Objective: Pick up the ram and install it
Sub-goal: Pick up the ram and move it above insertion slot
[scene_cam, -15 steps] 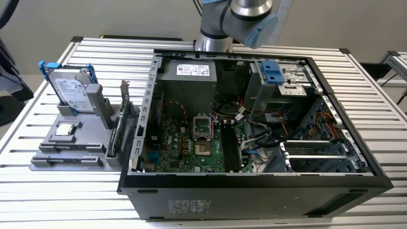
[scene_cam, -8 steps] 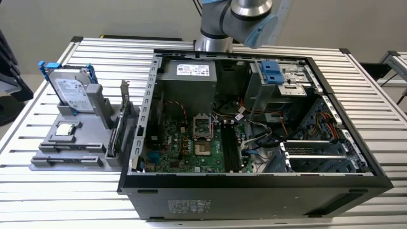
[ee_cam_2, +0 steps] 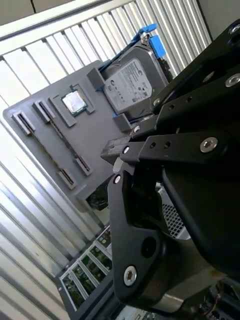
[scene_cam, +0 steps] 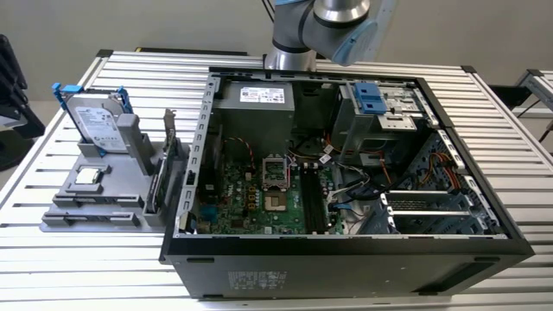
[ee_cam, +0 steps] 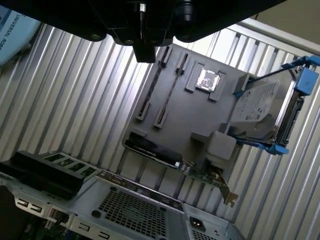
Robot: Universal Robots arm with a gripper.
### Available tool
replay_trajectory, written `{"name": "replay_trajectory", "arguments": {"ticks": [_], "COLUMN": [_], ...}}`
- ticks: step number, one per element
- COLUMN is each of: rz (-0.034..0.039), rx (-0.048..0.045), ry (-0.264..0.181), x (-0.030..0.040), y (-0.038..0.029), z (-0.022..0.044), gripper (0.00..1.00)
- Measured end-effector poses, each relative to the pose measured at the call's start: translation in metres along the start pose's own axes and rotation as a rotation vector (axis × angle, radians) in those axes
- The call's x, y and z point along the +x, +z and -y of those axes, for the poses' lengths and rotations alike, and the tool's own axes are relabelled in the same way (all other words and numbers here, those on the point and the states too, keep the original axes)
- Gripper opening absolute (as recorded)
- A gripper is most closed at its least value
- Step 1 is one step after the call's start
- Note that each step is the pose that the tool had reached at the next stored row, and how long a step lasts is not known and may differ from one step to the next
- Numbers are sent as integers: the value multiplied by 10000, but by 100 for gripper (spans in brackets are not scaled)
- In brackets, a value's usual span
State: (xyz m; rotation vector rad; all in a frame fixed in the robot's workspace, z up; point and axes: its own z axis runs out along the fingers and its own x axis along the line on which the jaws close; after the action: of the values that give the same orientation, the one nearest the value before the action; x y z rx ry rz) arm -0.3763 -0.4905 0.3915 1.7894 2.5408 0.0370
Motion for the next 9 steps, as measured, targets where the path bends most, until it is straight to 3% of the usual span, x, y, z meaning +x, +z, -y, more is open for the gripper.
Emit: {"name": "replay_trajectory", "arguments": {"ticks": [9], "rz": [39], "rx": [54], "ry": [1338], "x": [0], "y": [2], "z": [0], "gripper": [0]}}
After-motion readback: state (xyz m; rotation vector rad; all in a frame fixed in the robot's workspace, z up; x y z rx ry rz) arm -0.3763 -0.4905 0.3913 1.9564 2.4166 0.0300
